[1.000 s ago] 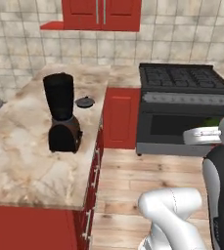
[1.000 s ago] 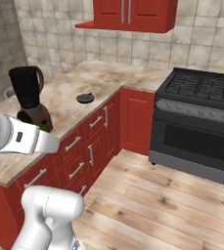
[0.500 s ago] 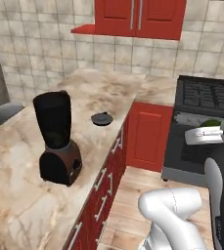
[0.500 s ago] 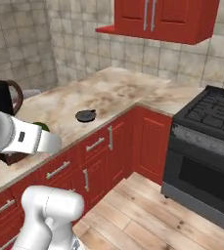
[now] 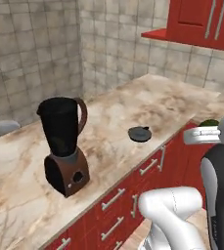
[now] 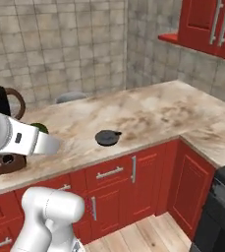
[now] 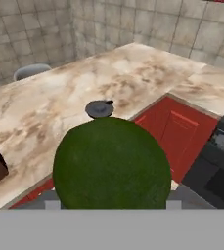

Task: Grab the lime and lemon wedge from the fridge, place them in the blender, close the lid, and turn on the blender to create a marinade.

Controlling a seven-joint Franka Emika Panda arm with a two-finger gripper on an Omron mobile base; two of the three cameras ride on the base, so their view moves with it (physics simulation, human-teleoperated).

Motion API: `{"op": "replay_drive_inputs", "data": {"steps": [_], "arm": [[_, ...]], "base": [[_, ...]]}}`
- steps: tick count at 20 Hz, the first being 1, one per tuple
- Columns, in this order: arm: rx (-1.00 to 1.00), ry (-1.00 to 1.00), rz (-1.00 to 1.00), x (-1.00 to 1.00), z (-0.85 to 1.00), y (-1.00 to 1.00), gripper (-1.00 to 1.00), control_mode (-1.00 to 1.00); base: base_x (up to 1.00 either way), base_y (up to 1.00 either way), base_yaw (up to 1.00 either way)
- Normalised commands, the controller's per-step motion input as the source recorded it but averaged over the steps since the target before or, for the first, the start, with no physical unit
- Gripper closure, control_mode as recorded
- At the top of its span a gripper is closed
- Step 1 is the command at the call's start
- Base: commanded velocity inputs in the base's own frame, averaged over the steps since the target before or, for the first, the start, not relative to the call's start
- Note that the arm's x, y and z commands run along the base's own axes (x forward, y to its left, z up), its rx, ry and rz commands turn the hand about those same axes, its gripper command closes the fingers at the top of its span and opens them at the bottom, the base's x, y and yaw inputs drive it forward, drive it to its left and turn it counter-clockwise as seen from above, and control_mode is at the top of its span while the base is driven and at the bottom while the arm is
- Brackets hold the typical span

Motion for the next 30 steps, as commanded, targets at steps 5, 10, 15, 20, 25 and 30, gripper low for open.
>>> {"op": "replay_drive_inputs", "data": {"steps": [5,10,15,20,25,30], "arm": [[0.00,0.00,0.00,0.00,0.00,0.00,1.00,1.00],[0.00,0.00,0.00,0.00,0.00,0.00,1.00,1.00],[0.00,0.00,0.00,0.00,0.00,0.00,1.00,1.00],[0.00,0.00,0.00,0.00,0.00,0.00,1.00,1.00],[0.00,0.00,0.00,0.00,0.00,0.00,1.00,1.00],[0.00,0.00,0.00,0.23,0.02,0.00,1.00,-1.00]], "base": [[0.41,-0.17,0.93],[0.53,-0.14,0.90],[0.38,-0.14,0.42],[0.40,0.00,0.01],[0.40,0.00,0.00],[0.41,0.00,0.00]]}}
